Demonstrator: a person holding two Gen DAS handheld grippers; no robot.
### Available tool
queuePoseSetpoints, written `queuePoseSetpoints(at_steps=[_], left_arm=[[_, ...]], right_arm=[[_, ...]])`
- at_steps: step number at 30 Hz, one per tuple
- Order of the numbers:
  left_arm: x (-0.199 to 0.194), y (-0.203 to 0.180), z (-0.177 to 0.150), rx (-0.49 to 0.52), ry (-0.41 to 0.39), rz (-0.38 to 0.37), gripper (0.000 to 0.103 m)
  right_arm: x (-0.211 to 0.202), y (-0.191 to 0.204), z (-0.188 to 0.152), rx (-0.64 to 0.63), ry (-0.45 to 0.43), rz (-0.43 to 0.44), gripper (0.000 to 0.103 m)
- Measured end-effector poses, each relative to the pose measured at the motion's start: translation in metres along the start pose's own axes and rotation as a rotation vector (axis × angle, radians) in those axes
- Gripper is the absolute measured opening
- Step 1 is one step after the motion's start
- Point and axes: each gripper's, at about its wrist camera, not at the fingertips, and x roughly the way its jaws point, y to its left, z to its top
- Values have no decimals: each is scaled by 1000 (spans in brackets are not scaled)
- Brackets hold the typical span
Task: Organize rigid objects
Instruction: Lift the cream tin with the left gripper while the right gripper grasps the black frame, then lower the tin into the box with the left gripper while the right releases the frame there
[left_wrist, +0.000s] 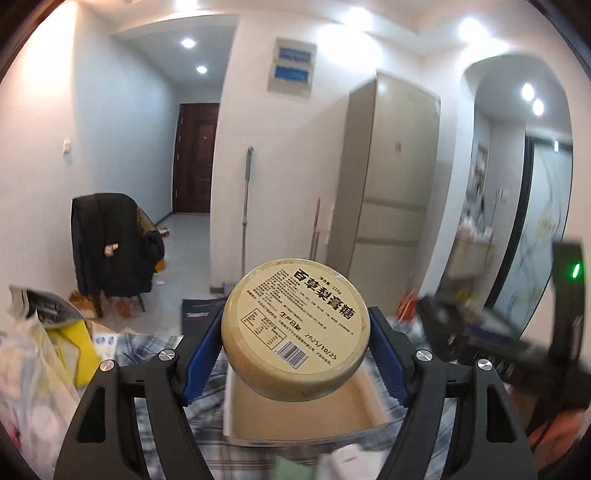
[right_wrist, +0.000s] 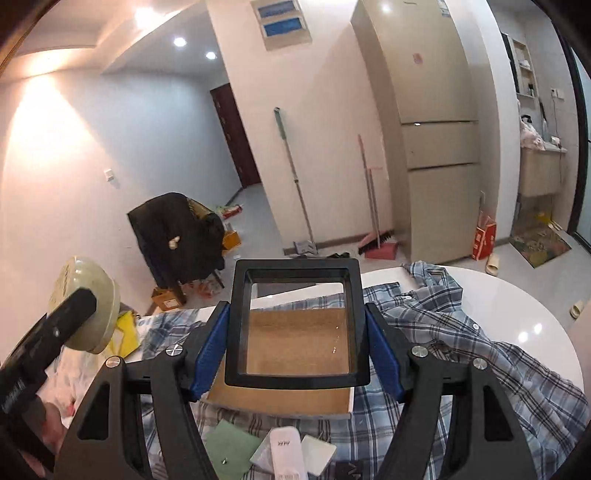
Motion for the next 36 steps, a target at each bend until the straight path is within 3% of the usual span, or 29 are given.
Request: queuePoseSetpoints(at_steps=[3, 5, 8, 13, 19, 36], left_arm=[[37, 12, -22, -17, 89, 17, 77], [65, 28, -43, -85, 172, 21, 77], [101, 48, -70, -106, 292, -5, 77], [134, 64, -100, -115, 382, 7, 77], [146, 52, -115, -99, 392, 3, 77], [162, 32, -125, -31, 446, -17, 77]], right_arm=[[24, 0, -11, -22, 33, -36, 69], [45, -1, -24, -43, 78, -46, 69], [78, -12, -40, -43, 171, -52, 69], [114, -22, -61, -40, 300, -43, 69], [141, -22, -85, -41, 412, -1, 69], [163, -28, -96, -103, 460, -59, 69]])
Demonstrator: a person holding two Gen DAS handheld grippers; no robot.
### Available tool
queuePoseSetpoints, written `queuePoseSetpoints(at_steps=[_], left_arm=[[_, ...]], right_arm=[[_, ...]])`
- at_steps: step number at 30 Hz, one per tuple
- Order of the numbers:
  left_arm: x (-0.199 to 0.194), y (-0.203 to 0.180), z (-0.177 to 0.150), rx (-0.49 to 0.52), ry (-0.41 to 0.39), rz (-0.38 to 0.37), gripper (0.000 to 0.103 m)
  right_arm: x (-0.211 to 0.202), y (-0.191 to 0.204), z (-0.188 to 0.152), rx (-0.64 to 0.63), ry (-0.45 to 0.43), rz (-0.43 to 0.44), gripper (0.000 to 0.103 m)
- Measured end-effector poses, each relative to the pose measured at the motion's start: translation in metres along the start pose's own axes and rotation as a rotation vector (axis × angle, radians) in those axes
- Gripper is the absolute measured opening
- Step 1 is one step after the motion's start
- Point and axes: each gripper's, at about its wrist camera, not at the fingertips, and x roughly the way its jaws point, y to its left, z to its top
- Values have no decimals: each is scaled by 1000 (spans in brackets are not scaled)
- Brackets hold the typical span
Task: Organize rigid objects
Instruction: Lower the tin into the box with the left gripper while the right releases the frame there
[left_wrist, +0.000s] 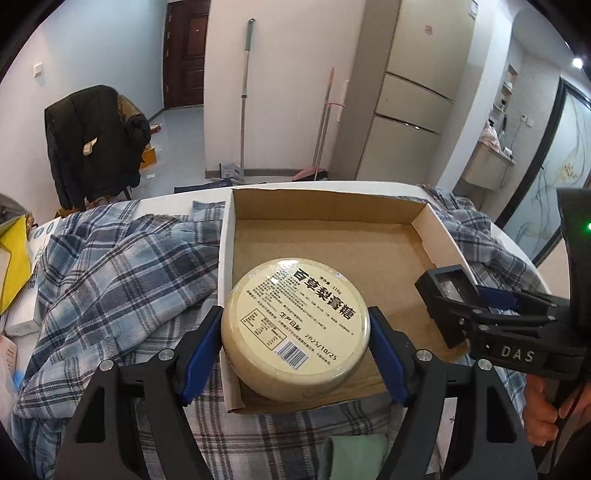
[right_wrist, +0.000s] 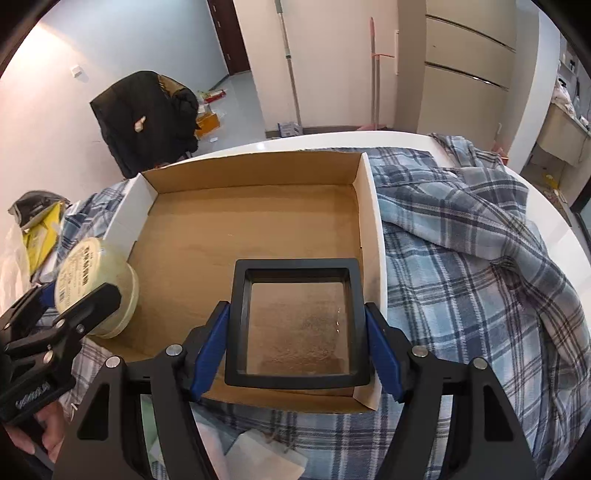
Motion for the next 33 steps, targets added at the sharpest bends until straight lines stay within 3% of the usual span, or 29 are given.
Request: queuePoseSetpoints(at_steps=[8, 16, 23, 31, 33], left_arm=[[0, -11, 0, 27, -1, -10, 77], [12, -13, -3, 39, 58, 27, 77], [9, -15, -2, 53, 40, 55, 82], [-43, -8, 18, -6, -60, 76, 82], [-85, -13, 25, -13, -165, 62, 82]], right_arm=[[0, 2, -1, 1, 17, 10, 69], [1, 4, -1, -22, 17, -9, 69], [-8, 4, 1, -15, 25, 16, 76], [-99, -2, 8, 5, -191, 18, 76], [-131, -5, 7, 15, -260, 32, 76]])
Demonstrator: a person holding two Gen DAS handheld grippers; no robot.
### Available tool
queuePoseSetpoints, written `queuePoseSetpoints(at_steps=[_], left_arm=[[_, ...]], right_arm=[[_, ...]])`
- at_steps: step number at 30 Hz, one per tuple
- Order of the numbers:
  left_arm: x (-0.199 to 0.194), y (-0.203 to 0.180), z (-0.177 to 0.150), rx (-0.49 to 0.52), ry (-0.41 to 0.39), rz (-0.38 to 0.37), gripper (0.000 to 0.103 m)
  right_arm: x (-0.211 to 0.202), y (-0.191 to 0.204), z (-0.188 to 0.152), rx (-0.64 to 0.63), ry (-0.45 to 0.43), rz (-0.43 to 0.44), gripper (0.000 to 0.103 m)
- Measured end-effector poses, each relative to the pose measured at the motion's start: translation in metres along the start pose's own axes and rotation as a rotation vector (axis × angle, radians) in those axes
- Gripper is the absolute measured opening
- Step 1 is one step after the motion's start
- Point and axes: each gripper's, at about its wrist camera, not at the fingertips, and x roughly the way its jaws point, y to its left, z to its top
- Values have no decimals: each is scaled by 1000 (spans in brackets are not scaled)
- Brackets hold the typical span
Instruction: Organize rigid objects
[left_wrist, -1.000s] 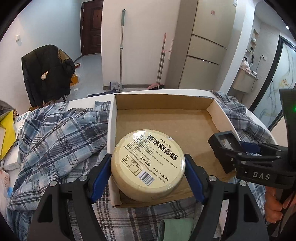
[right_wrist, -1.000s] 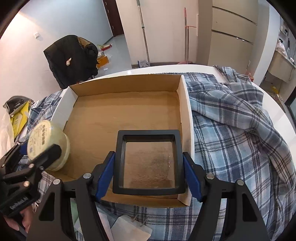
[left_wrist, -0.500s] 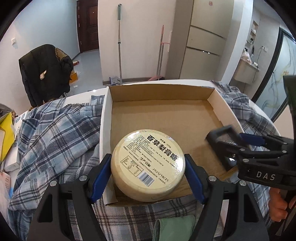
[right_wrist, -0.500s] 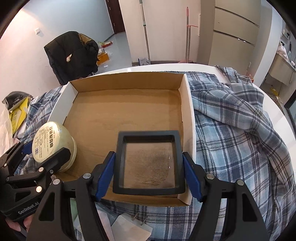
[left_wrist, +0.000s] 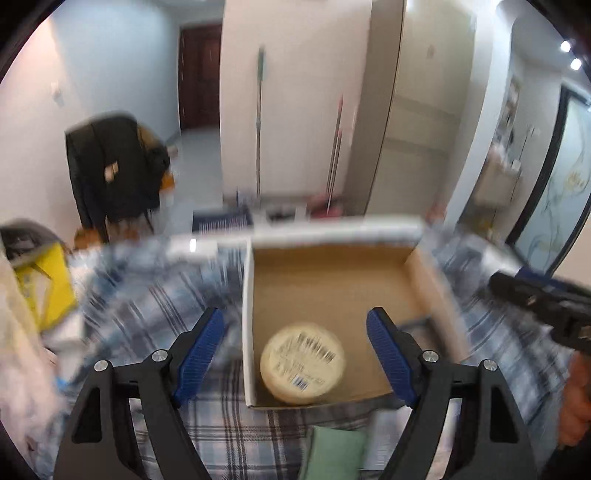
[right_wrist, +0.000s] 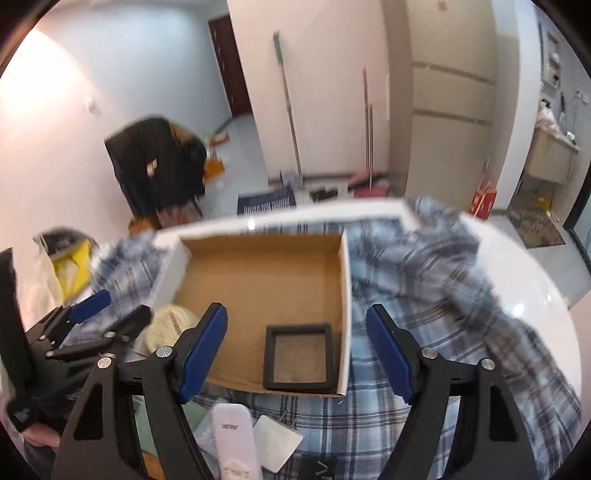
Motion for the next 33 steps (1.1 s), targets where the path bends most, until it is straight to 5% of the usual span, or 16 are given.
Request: queuePoseSetpoints(at_steps=[2, 4, 6, 16, 20, 27, 30, 32, 33], left_arm=[[-48, -5, 8, -1, -133, -19, 87], [-96, -11, 10, 8, -262, -26, 103], [-129, -16, 7, 14, -337, -14, 103], [-218, -24, -38, 64, -481, 20, 103], [-213, -19, -60, 88, -443, -53, 103], [-172, 11, -81, -18, -249, 51, 100], [-148, 23, -90, -48, -173, 69, 84], [-121, 29, -93, -54, -102, 52, 65], [-104, 29, -95, -43, -44, 67, 45]], right_arm=[[-34, 0, 4, 1, -75, -7, 77], [-68, 2, 4, -7, -147, -23, 81], [-96, 7, -1, -32, -208, -33, 85], [-181, 31, -58, -122, -368, -70, 86], [-177, 31, -74, -113, -354, -63, 86], [-156, 29, -93, -87, -271, -58, 86], [-142, 28, -100, -87, -235, -69, 86], [-130, 27, -103, -81, -207, -71, 86], [-121, 27, -104, -74, -187, -76, 86]])
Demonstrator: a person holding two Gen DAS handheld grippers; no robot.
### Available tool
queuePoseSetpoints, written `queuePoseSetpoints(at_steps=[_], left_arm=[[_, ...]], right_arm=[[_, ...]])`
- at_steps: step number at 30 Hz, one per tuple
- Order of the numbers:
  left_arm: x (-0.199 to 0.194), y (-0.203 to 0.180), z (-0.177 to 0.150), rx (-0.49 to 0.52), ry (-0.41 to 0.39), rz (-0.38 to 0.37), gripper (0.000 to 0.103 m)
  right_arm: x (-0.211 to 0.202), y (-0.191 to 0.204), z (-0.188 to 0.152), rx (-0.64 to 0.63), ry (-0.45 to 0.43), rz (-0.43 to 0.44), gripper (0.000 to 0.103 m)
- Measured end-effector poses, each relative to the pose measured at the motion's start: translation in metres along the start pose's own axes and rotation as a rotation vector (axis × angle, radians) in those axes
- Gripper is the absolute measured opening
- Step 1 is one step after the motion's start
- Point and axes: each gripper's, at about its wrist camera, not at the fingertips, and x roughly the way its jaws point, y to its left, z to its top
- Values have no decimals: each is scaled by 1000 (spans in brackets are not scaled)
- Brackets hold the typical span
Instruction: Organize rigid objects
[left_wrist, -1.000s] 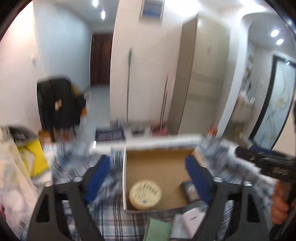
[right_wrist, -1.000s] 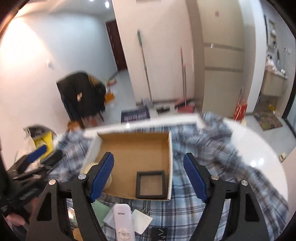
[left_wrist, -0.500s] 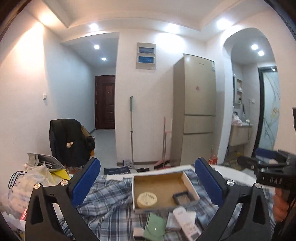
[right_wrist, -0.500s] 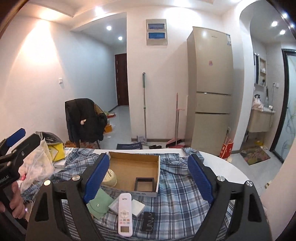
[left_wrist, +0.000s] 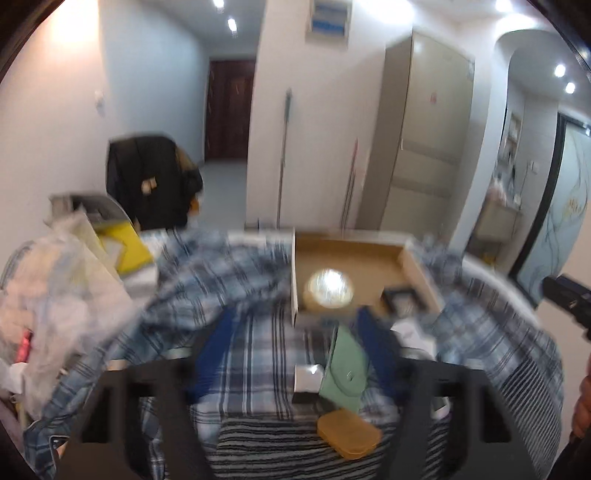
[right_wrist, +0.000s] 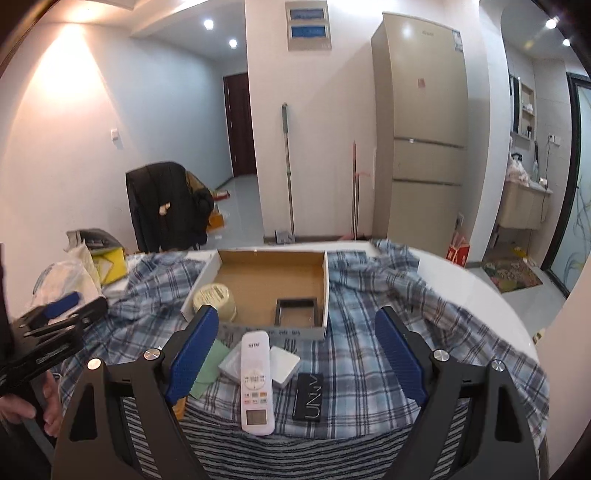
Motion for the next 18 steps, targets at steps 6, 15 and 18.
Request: queuePoseSetpoints(at_steps=[6, 15, 18], left_arm=[[71, 16, -13, -56, 194, -45, 23], [147, 1, -8, 6, 429, -25, 22], [154, -4, -15, 27, 481, -95, 22]], right_arm=[[33, -5, -16, 33, 76, 16, 86], [60, -13, -29, 64, 154, 70, 86], [64, -16, -31, 63, 161, 60, 86]])
